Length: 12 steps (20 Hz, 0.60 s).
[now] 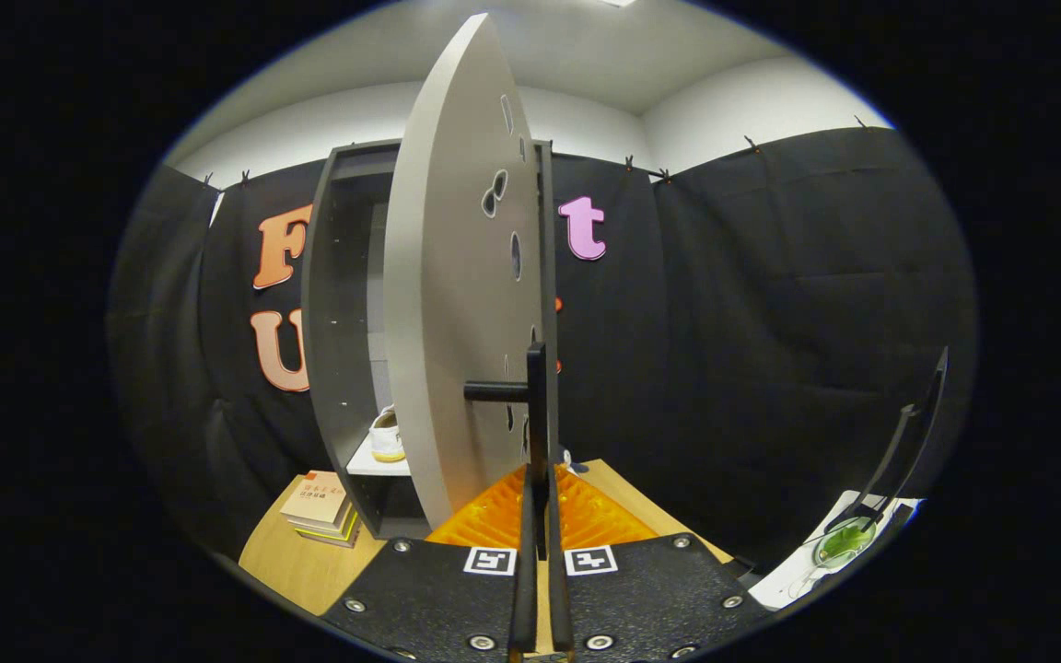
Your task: Open the shoe cabinet door, grab the shoes and put them into the shoe cabinet, then close the shoe cabinet door.
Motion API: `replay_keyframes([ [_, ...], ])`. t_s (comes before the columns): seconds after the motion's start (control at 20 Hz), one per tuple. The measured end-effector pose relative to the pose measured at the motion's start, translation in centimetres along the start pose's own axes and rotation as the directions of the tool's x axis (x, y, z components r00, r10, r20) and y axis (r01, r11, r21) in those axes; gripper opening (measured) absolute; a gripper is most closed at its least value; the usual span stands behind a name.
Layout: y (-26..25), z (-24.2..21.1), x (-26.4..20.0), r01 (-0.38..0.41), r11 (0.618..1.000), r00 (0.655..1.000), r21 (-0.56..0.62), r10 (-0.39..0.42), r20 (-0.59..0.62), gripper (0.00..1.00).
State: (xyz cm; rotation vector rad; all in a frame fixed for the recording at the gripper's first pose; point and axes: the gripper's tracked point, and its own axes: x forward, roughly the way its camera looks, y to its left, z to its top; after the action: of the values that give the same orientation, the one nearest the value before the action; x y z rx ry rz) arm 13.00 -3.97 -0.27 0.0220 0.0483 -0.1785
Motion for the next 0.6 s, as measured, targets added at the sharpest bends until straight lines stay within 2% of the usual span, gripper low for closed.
replay_keyframes([
  [0.1,-1.6,-0.1,0.1,0.014,1.000,1.000,0.015,-0.014,-0.005,0.04],
  [0.2,-2.9,-0.1,0.3,-0.015,0.997,1.000,0.070,0.015,-0.004,0.03],
  [0.6,-9.1,-0.4,2.4,-0.181,0.982,0.983,0.057,0.182,-0.007,0.03],
])
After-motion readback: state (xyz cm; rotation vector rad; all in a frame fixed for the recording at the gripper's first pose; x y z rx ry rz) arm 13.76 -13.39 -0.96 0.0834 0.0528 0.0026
